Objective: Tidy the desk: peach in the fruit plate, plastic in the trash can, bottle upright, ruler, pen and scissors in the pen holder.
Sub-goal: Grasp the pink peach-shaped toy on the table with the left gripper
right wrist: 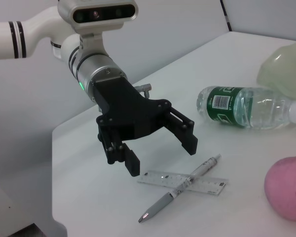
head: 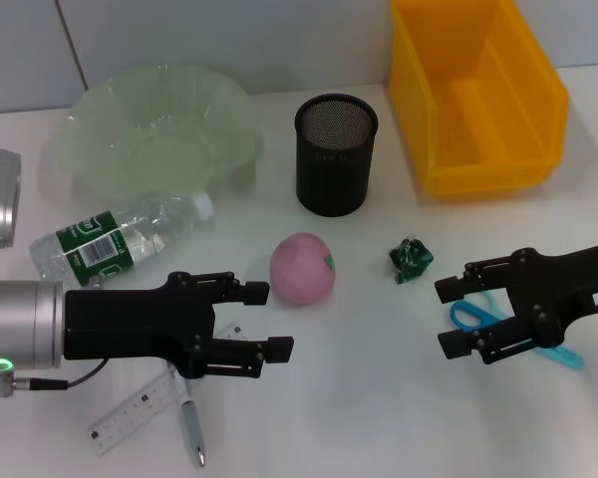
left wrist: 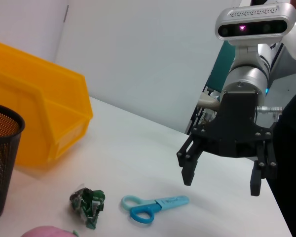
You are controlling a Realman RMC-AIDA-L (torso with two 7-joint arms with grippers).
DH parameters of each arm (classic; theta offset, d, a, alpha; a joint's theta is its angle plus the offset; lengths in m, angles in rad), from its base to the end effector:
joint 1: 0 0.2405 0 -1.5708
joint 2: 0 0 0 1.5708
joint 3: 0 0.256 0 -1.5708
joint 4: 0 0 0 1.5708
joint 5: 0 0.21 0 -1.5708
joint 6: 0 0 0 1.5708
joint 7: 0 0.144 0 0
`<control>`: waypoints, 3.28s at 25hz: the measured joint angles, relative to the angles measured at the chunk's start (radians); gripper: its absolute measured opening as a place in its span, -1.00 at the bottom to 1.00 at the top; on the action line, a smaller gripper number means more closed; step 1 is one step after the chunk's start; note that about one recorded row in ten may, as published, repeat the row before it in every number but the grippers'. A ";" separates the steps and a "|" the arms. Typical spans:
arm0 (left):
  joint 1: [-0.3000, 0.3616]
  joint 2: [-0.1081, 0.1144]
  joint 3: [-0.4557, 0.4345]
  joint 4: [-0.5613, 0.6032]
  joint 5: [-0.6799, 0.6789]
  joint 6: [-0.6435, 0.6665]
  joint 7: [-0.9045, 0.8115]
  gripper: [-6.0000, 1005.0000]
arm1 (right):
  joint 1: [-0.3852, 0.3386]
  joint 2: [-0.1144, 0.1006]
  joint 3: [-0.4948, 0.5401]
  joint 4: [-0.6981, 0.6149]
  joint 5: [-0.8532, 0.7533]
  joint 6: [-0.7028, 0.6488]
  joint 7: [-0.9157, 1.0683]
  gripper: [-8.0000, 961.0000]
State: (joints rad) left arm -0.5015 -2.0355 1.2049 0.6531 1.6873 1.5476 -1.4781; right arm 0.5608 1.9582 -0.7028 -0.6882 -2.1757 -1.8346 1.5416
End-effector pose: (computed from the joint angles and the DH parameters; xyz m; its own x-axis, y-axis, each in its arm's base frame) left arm -0.2285 0.3075 -0.0369 0.8168 0.3766 0.4370 0.3716 -0.9229 0.1009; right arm 0.2696 0.3094 0.0403 0.8349 -0.4558 -0.3085 -0.4532 -0.8874 0.0844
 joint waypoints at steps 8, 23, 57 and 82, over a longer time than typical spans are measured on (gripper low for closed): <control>0.001 0.000 0.001 0.006 0.000 0.002 -0.001 0.65 | -0.001 0.000 0.000 -0.001 -0.001 0.000 0.000 0.72; -0.006 0.000 -0.002 0.010 0.000 0.002 -0.001 0.65 | 0.001 -0.002 -0.001 0.001 -0.006 0.000 0.001 0.71; -0.111 -0.039 0.318 0.103 0.034 -0.566 -0.024 0.65 | -0.004 -0.005 -0.001 0.000 -0.009 0.002 0.028 0.68; -0.144 -0.043 0.463 0.099 0.096 -0.725 -0.105 0.30 | 0.002 -0.006 0.001 0.001 -0.017 0.014 0.028 0.66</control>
State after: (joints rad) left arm -0.6452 -2.0785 1.6684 0.7523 1.7830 0.8227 -1.5829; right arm 0.5627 1.9527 -0.7022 -0.6871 -2.1922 -1.8207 1.5693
